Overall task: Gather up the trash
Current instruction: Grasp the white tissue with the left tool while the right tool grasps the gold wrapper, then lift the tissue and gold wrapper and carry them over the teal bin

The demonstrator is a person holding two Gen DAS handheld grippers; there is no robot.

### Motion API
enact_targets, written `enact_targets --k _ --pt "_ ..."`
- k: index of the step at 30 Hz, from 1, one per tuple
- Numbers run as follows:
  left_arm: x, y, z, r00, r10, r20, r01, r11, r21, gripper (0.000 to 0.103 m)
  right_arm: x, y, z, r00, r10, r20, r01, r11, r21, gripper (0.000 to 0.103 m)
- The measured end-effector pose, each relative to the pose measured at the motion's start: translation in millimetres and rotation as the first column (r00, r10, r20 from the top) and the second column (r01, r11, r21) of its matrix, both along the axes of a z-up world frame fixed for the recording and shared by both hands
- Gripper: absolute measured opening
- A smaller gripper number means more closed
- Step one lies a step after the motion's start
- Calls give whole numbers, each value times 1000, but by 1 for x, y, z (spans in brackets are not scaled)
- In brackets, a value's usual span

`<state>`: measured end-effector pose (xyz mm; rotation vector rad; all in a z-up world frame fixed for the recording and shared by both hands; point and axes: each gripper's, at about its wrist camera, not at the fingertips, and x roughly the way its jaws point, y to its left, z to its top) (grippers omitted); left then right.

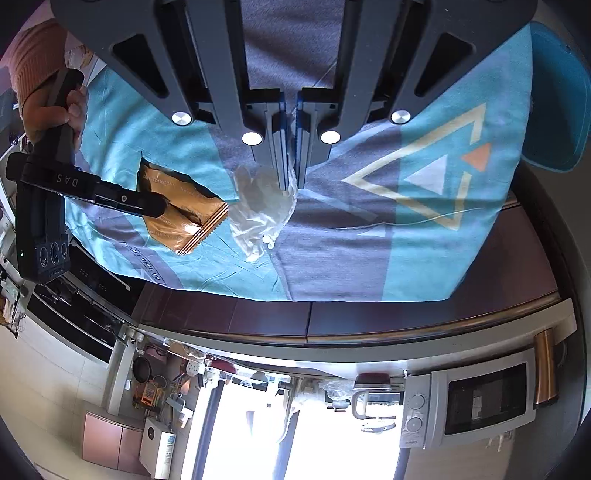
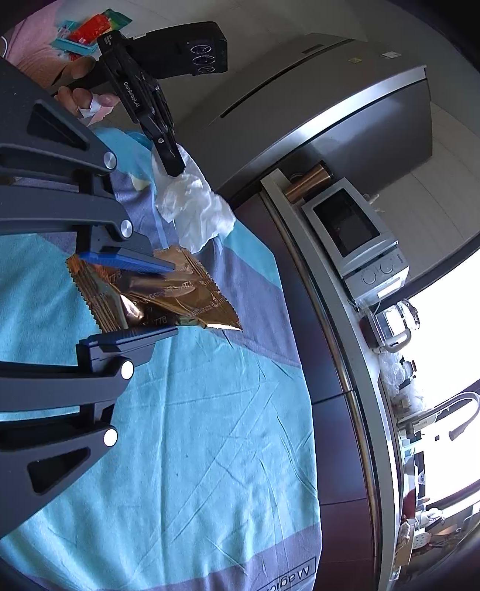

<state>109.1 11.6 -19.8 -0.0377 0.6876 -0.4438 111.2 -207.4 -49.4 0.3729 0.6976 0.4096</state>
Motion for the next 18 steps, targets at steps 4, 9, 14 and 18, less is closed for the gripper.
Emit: enact_targets --k 4,9,14,18 --pt "-11 20 0 1000 27 0 -27 999 -17 4 0 19 -1 999 35 0 -35 999 4 27" --pt "-21 42 -1 998 62 -2 -62 998 -28 4 0 37 0 998 70 1 -70 998 8 27" --pt "-29 60 0 995 96 3 -96 995 -40 4 0 52 0 995 97 1 -97 995 10 27" --pt "-33 70 3 993 116 14 -116 992 -41 4 1 62 2 993 116 4 -116 993 14 27"
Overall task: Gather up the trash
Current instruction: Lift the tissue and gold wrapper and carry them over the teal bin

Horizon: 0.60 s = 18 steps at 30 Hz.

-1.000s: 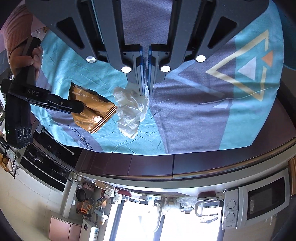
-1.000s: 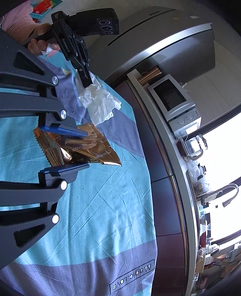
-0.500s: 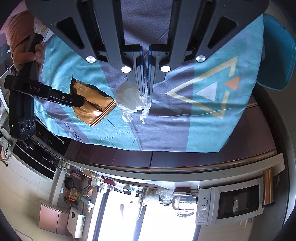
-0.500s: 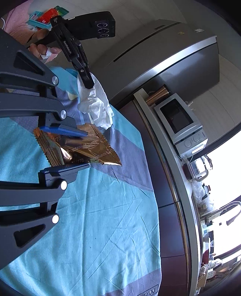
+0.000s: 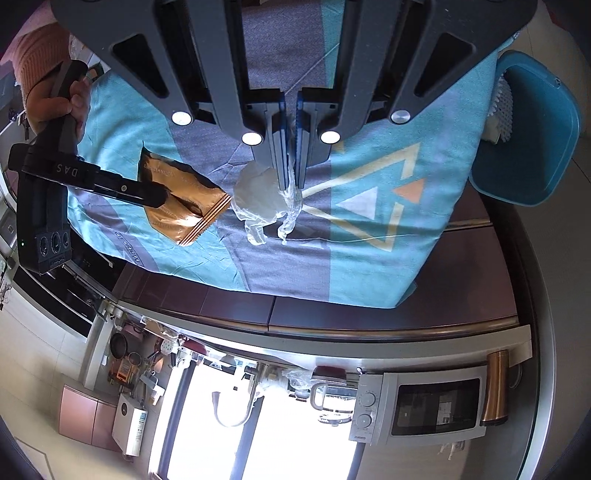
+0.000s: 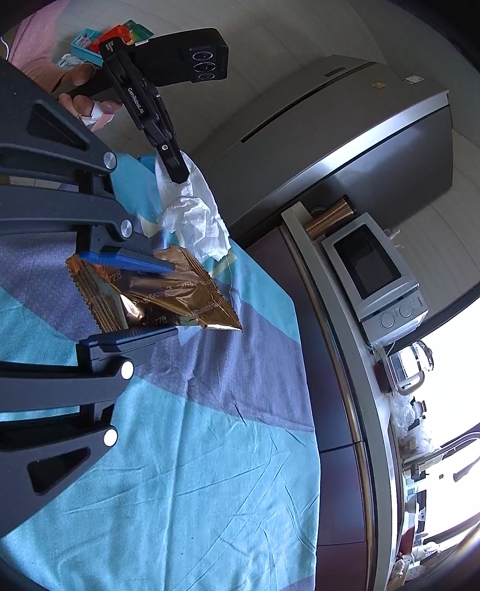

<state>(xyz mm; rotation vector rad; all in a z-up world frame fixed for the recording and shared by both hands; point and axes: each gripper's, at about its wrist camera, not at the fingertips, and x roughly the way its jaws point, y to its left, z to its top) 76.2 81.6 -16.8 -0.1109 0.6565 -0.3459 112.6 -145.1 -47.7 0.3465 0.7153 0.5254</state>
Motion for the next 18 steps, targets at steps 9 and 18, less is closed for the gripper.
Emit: enact_targets --k 9,18 --pt "-14 21 6 999 42 18 -42 999 1 4 1 21 5 999 45 12 -45 999 10 27" --pt "-22 40 4 996 83 16 -83 997 -1 4 4 39 7 996 87 11 -87 996 24 27"
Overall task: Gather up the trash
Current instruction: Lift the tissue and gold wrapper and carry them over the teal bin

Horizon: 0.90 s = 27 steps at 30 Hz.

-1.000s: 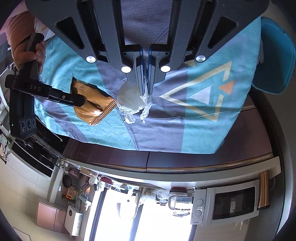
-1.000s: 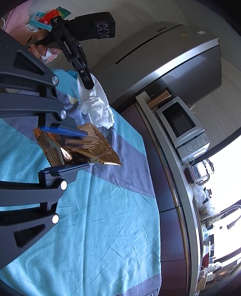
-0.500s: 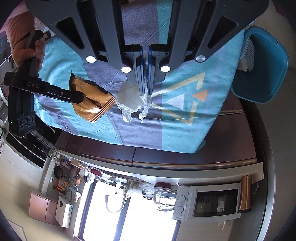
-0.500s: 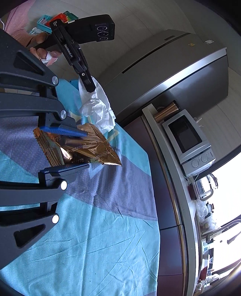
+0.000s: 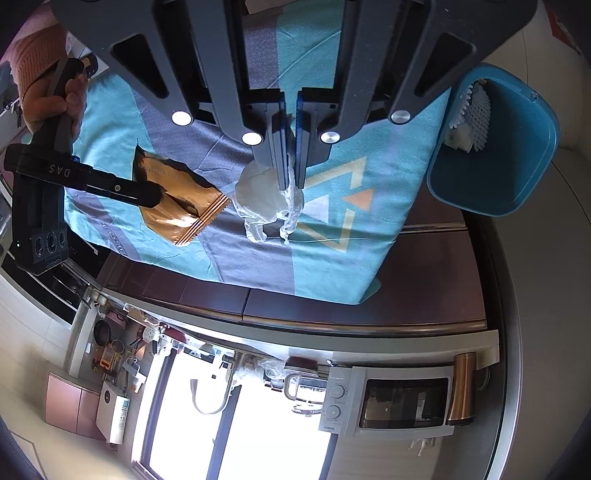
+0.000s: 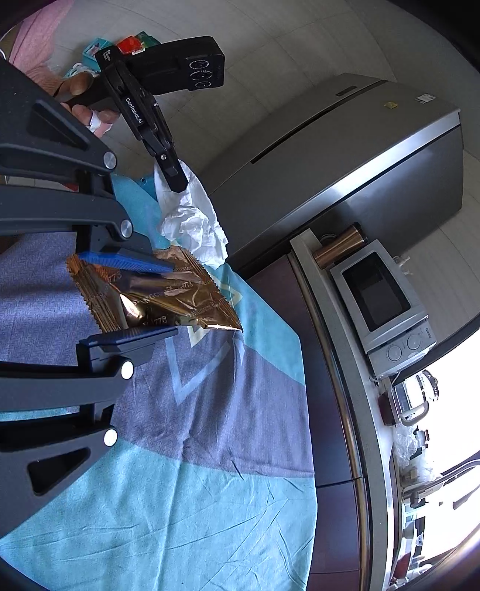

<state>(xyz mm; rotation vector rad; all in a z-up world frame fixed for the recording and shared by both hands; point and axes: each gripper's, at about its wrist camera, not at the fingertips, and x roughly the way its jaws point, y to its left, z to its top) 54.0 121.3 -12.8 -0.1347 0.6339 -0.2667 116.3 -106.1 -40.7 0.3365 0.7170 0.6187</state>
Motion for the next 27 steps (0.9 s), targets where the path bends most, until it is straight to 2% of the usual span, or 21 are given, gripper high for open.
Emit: enact_targets --k 27 --pt "-19 41 5 995 98 13 -98 995 10 4 7 38 2 994 105 -11 -105 994 20 27"
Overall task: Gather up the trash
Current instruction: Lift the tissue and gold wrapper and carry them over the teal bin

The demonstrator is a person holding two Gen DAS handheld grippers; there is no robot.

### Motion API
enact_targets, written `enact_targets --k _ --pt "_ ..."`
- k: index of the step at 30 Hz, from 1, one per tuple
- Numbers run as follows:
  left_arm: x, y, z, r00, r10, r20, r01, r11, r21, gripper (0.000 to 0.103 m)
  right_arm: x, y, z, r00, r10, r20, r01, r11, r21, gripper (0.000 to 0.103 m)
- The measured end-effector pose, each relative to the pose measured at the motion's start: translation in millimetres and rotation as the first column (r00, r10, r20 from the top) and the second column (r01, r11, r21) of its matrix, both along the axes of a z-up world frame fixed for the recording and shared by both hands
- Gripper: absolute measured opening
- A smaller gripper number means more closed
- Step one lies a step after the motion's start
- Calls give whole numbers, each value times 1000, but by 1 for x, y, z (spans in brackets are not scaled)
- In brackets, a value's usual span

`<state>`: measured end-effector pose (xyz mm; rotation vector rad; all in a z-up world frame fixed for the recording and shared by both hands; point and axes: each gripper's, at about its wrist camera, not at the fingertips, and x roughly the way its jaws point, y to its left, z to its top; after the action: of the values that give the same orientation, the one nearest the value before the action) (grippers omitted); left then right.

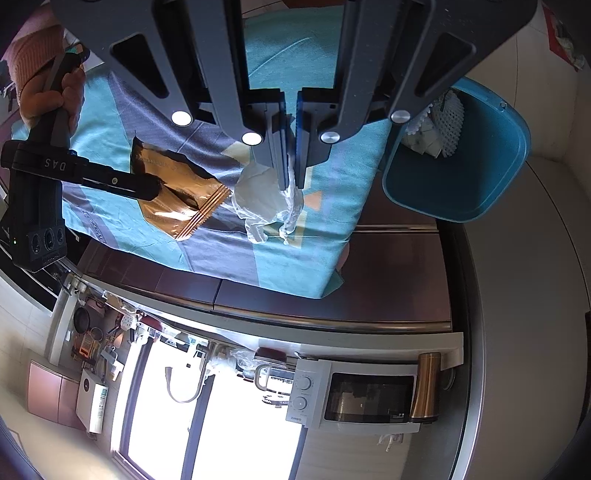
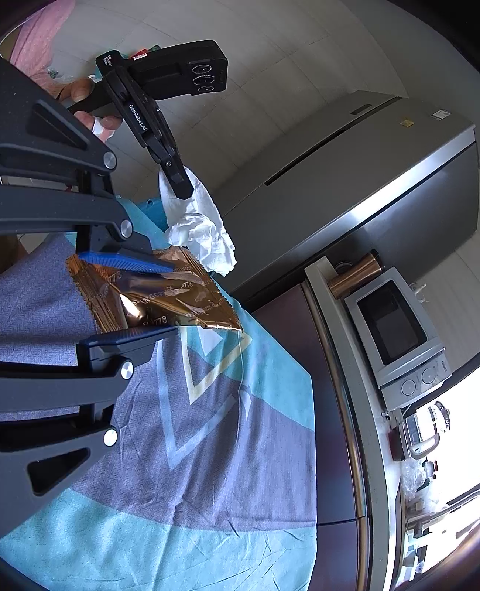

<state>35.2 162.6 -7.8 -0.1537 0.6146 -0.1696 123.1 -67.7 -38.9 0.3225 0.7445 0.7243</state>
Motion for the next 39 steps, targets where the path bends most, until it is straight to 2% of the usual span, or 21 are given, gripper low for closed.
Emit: enact_targets --k 39 --pt "-16 35 -1 997 79 -5 -79 997 -1 4 14 36 -9 995 96 -26 -96 995 7 27"
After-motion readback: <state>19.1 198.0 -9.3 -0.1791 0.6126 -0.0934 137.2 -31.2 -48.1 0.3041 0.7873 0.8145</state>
